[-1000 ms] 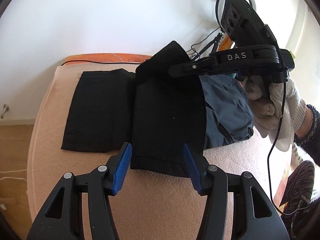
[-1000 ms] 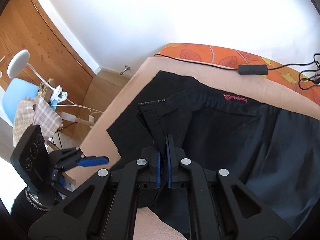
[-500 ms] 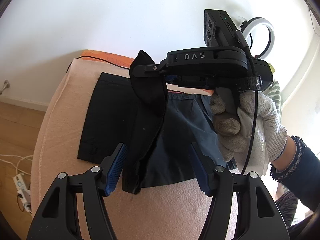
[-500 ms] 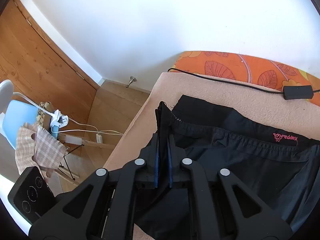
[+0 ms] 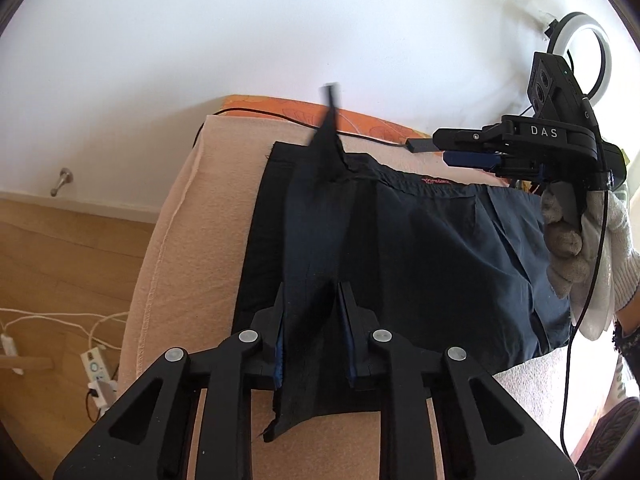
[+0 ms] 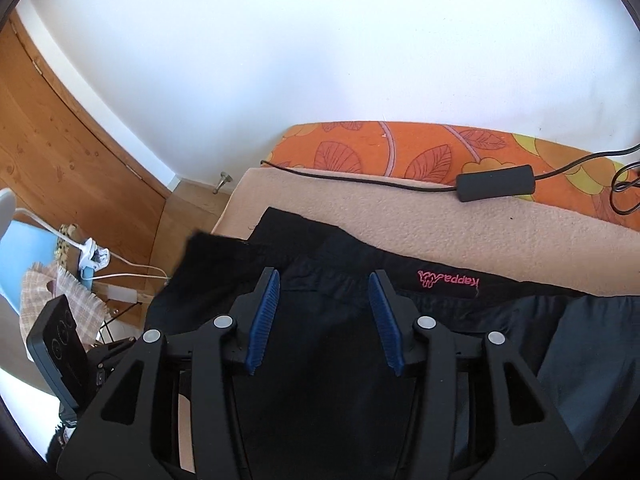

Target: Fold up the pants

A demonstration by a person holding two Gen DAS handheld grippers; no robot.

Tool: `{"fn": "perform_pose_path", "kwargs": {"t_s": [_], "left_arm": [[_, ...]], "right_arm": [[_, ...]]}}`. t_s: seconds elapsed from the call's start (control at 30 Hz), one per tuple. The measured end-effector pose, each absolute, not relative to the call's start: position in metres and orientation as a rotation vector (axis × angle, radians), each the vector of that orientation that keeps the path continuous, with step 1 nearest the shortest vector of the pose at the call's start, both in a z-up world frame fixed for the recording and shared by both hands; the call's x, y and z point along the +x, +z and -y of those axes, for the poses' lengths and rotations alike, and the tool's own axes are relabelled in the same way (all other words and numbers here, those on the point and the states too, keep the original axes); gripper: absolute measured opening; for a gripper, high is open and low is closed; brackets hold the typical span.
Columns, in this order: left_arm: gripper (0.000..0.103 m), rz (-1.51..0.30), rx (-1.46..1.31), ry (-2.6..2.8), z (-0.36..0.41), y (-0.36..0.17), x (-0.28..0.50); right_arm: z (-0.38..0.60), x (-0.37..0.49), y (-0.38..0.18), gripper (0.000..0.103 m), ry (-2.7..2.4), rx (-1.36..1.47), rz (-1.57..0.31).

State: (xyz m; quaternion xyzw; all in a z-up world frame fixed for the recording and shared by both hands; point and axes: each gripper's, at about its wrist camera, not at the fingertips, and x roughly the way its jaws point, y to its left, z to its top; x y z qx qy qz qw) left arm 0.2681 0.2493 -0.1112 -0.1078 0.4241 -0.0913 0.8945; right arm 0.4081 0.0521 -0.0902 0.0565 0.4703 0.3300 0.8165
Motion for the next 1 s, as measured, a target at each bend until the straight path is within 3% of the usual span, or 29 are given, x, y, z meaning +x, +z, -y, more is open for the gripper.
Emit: {"fn": "perform_pose_path", "kwargs": {"t_s": [0.2, 0.43, 0.6, 0.73, 0.83, 0.87, 0.9, 1.0], "left_arm": [[0.010, -0.889, -0.184, -0.200, -0.254, -0.119, 0.266], [0.010, -0.923, -0.164, -0.192, -0.249, -0.126, 0.271], [0.010, -0.935, -0.164, -0.190, -0.246, -0.127, 0.272], [0.010, -0.936, -0.155, -0.186, -0.244, -0.127, 0.273], [0.010, -0.933, -0.152, -0.185, -0.243, -0.127, 0.273], [0.010, -0.932, -0.150, -0.184, -0.243, -0.127, 0.273], [0.010, -0.930, -0.149, -0.181, -0.243, -0.127, 0.273], [0.008, -0.918, -0.128, -0.174, -0.239, -0.123, 0.271]], "right_arm": [[-0.088, 0.421, -0.106, 0.053, 0.727, -0.098, -1.003], [-0.126, 0.408, -0.128, 0.053, 0.827, -0.410, -0.958], [-0.135, 0.412, -0.134, 0.052, 0.853, -0.436, -0.961], [-0.133, 0.405, -0.136, 0.044, 0.864, -0.449, -0.956], [-0.127, 0.397, -0.135, 0.033, 0.889, -0.466, -0.953], [-0.127, 0.396, -0.135, 0.021, 0.889, -0.482, -0.943], [-0.125, 0.394, -0.134, 0.016, 0.891, -0.491, -0.936], [-0.125, 0.388, -0.130, 0.009, 0.868, -0.517, -0.904]]}}
